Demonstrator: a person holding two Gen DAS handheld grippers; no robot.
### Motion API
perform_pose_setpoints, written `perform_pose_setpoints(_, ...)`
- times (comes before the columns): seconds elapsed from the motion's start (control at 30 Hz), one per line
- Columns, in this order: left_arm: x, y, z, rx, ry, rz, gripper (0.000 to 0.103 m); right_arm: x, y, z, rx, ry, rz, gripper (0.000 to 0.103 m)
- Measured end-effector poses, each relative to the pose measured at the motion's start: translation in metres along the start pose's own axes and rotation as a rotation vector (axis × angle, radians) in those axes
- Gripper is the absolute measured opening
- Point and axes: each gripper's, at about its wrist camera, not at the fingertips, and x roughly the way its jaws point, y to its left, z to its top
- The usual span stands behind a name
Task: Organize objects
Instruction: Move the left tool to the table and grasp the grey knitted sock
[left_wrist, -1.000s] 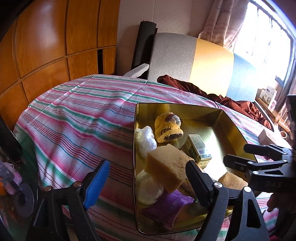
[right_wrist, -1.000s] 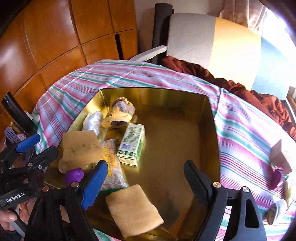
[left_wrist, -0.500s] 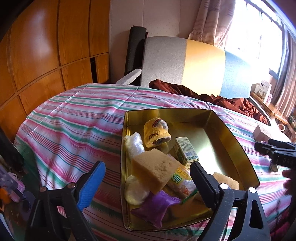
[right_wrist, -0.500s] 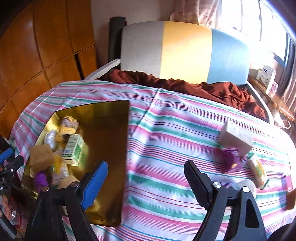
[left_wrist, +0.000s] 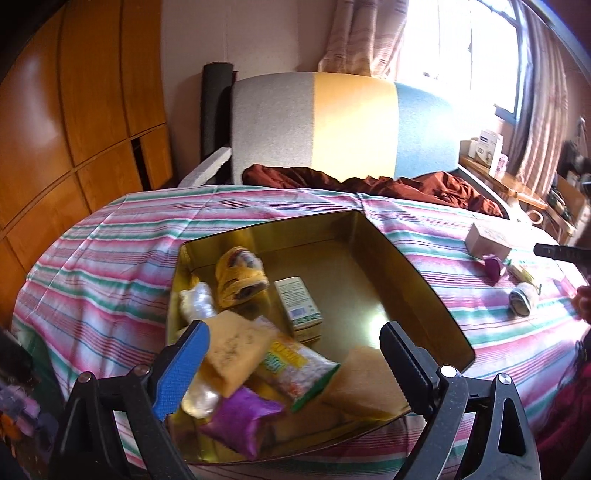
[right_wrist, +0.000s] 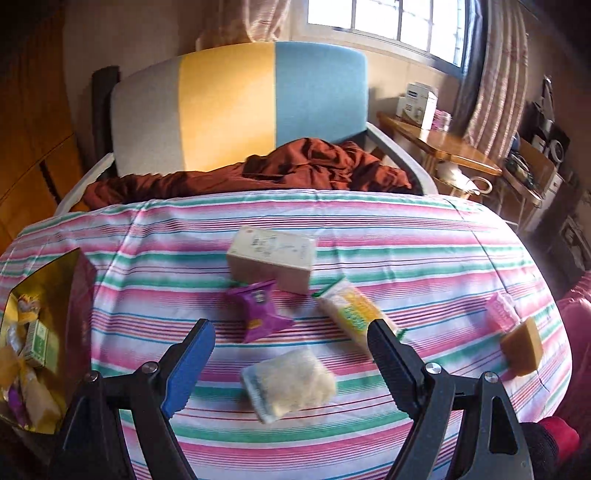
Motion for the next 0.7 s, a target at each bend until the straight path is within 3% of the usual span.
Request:
perform_pose_setpoints(0.13,0.005,-0.025,0.005,0.050,0.012,-0.044,0.094,0.011,-0.053,-0.002,0.152,-0.012,-0.075,0.086)
perform_pose_setpoints(0.27,0.010,-0.052,0.010,0.108,0.020,-0.078,0.095,0.027,-0.099,-0.015,0.379,0.051,-0.036,0.086)
perform_pose_setpoints(0.33,0.014,-0.066,0.012,0.133,0.027,-0.094,0.096,0.024,-0.114,-0.019,0.462,0.040,-0.020,0.086)
perform_pose_setpoints(0.5,0.025,-0.106,0.015,0.191,0.041,-0.156,0.096,0.029,-0.129,-0.027,0.560,0.072,0.038,0.086)
perform_pose_setpoints(0.7,0.037,-0.154,0.016,0.267,0.050,-0.207,0.096,0.033,-0.127,-0.029,0.556,0.096,0.074,0.086)
